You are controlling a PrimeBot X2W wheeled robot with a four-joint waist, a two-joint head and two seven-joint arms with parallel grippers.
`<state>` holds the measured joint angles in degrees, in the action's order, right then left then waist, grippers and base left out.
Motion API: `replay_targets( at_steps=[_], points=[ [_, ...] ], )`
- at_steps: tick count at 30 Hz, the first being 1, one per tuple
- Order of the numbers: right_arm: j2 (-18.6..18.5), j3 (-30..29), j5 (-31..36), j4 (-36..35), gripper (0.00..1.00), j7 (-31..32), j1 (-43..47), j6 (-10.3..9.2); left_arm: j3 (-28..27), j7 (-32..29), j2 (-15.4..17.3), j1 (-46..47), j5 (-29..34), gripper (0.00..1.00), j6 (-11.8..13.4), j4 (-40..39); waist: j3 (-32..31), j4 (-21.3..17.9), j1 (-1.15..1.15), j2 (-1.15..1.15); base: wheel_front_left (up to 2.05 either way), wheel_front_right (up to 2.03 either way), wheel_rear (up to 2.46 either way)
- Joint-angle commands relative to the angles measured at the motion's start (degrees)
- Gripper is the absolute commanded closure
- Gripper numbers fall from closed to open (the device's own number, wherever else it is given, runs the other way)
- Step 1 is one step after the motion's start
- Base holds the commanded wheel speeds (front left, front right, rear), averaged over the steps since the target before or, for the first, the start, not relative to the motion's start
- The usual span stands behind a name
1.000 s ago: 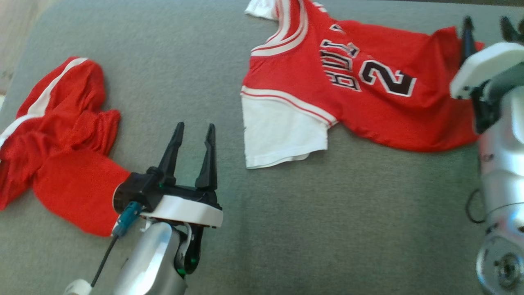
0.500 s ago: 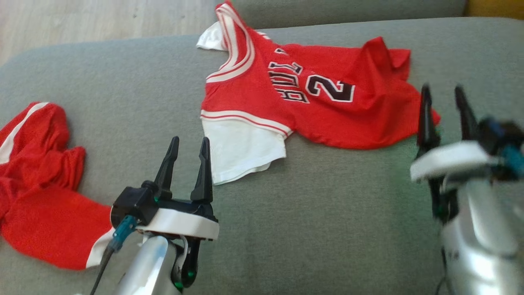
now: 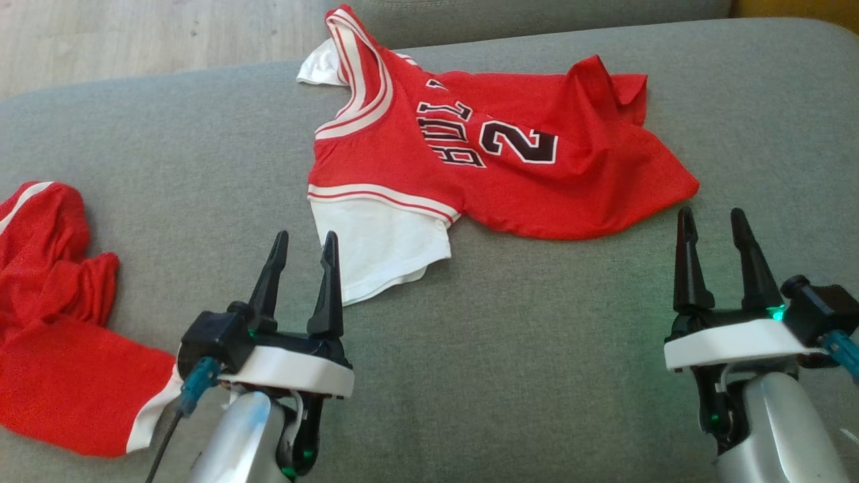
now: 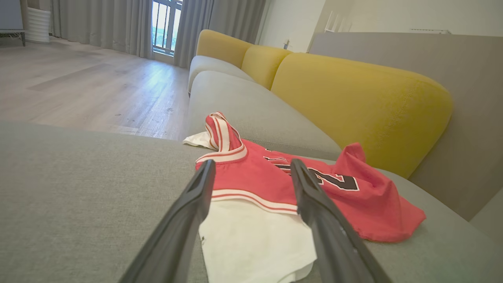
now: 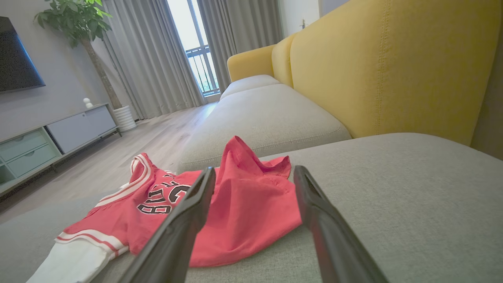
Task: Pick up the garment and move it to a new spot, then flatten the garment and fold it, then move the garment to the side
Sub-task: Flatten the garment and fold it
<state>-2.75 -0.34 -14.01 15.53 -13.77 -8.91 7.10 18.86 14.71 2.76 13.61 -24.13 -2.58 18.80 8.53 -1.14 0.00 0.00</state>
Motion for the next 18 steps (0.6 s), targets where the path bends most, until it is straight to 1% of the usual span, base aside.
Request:
replay_targets(
  at_steps=[1,6,9,12,16,17,18],
  points=[
    [-0.1,1.2,0.1,-2.8,0.0,0.0,-2.1,0.39,-1.6,0.3,0.2,0.9,0.7,0.0,-0.5,-0.8,0.3,-0.5,0.0,0.0,0.0,0.0,0.0],
    [-0.1,0.5,-0.2,-3.6,0.0,0.2,-2.0,0.39,0.3,-1.1,0.1,2.0,0.2,0.0,-1.2,1.1,1.2,-0.9,0.0,0.0,0.0,0.0,0.0],
    [-0.1,0.8,-0.4,-3.7,0.0,0.4,-1.7,0.39,1.9,-3.9,0.1,3.1,0.0,0.0,-1.0,3.5,2.0,-1.5,0.0,0.0,0.0,0.0,0.0],
    [-0.1,1.1,-0.6,-3.9,0.0,0.4,-1.9,0.39,2.3,-7.3,0.1,4.3,0.2,0.0,1.5,6.6,2.6,-2.3,0.0,0.0,0.0,0.0,0.0],
    [-0.1,1.1,-1.0,-4.1,0.0,0.4,-2.2,0.39,1.3,-11.1,0.6,5.5,1.5,0.0,6.8,10.9,3.4,-3.2,0.0,0.0,0.0,0.0,0.0],
    [-0.1,1.0,-1.0,-4.1,0.0,0.4,-2.2,0.39,1.1,-11.5,0.9,5.7,1.8,0.0,7.9,11.7,3.5,-3.4,0.0,0.0,0.0,0.0,0.0],
    [-0.1,0.9,-1.1,-4.1,0.0,0.4,-2.2,0.39,1.3,-11.8,1.2,5.9,2.3,0.0,8.3,12.4,3.7,-3.5,0.0,0.0,0.0,0.0,0.0]
  ],
)
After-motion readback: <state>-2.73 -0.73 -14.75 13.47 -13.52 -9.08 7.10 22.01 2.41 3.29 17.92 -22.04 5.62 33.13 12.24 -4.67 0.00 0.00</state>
